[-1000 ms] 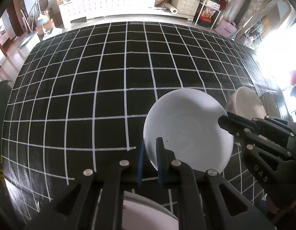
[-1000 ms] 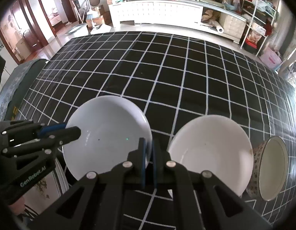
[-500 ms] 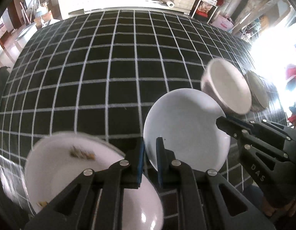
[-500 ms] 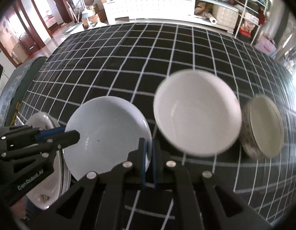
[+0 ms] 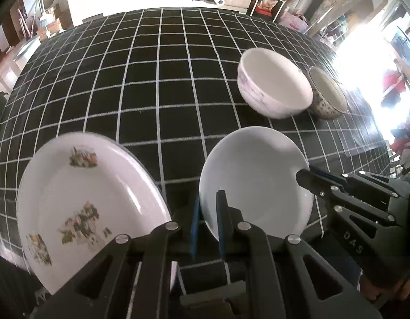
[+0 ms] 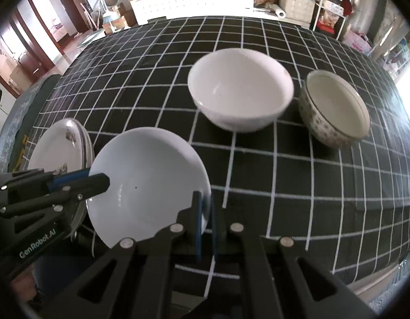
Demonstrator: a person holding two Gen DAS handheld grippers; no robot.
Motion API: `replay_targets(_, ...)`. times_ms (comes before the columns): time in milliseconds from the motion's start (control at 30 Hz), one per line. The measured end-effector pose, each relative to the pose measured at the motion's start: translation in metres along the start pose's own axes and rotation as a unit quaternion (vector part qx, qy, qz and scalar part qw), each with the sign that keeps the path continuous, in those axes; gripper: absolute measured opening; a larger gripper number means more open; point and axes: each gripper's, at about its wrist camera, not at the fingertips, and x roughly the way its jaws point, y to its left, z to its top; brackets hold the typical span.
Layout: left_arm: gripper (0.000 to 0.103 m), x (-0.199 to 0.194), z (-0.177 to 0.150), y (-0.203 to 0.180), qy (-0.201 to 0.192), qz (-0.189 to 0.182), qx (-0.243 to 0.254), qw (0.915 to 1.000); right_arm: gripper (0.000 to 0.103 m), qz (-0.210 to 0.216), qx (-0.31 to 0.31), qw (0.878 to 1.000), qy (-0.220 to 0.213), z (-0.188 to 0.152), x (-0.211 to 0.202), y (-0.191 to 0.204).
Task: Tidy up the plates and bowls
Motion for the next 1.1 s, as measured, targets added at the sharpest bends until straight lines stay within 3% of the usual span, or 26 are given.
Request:
replay_targets(433,0.010,0.004,-0.016,-0.008,0.017,0.004,-0.006,0.9998,0.009,0.010,-0.003,1.000,0.008,-0.019,-0.007,0.001)
replay_targets(567,0.010,-0.008,-0.012,-0.006,0.002,0.011,-0.007,0.9999,0.009,0.026,0.002,1.000,0.012,-0.017,-0.011,-0.005)
replay_targets(933,0.010,-0.061,0.030,-0.017,-0.045,0.018,0.009,0.9988,0.009,0.026,0.011,0.999,-0.042,0.021,-0.056,-0.032)
replay_targets(1100,0.017,-0.072,0.061,-0.029,-0.052,0.008,0.013,0.9985,0.009,0.025,0.047,0.998,-0.042,0.051,-0.063,-0.051)
